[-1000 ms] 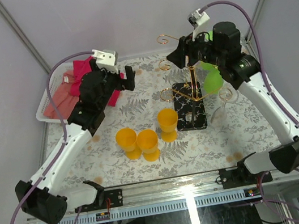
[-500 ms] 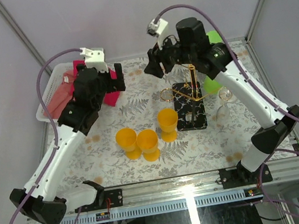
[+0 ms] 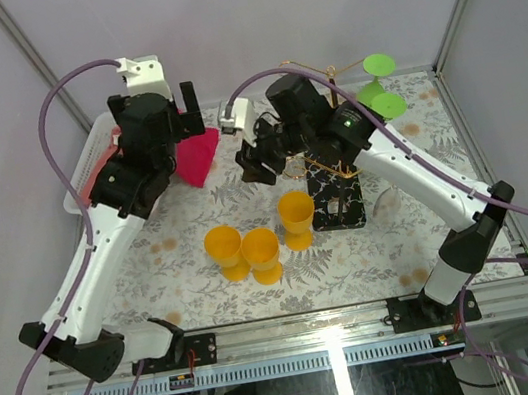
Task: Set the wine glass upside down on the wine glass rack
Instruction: Turn the wine glass upside down at the wine rack, then pick up the wine glass at the center of the board.
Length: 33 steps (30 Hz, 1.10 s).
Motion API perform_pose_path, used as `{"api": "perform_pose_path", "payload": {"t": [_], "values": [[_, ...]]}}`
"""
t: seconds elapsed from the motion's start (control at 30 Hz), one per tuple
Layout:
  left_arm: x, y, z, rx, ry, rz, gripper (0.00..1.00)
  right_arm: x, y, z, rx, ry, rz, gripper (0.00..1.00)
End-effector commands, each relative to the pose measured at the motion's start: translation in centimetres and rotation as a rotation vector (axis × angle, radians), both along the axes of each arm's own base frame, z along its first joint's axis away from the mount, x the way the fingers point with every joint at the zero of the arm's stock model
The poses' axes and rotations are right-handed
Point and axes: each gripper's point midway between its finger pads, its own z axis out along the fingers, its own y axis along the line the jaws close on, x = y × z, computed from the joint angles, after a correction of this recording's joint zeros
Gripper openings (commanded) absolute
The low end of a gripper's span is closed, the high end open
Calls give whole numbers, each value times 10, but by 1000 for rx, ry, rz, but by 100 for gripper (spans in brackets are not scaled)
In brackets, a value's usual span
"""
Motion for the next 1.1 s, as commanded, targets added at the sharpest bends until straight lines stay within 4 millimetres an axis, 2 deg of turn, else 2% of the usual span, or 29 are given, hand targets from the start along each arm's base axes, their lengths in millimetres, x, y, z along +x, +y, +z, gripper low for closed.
{"api": "perform_pose_path", "payload": {"t": [0.0,0.13,0.23,0.47,0.7,0.87,1.07], "values": [[-21,51,10,69,-18,217,100,-7,9,-5,-32,-71,82,60],[-40,72,25,58,-71,287,100,-23,16,-15,-41,-55,161,60],[-51,81,38,43,-117,298,100,-30,25,-36,-72,-23,211,60],[-61,79,62,14,-170,248,100,-44,31,-69,-157,9,275,60],[-62,78,66,8,-178,238,100,-59,29,-95,-252,37,336,57],[-59,77,62,11,-169,236,100,-68,19,-117,-363,31,376,54],[-59,76,61,12,-167,236,100,-73,15,-130,-412,17,399,54]]}}
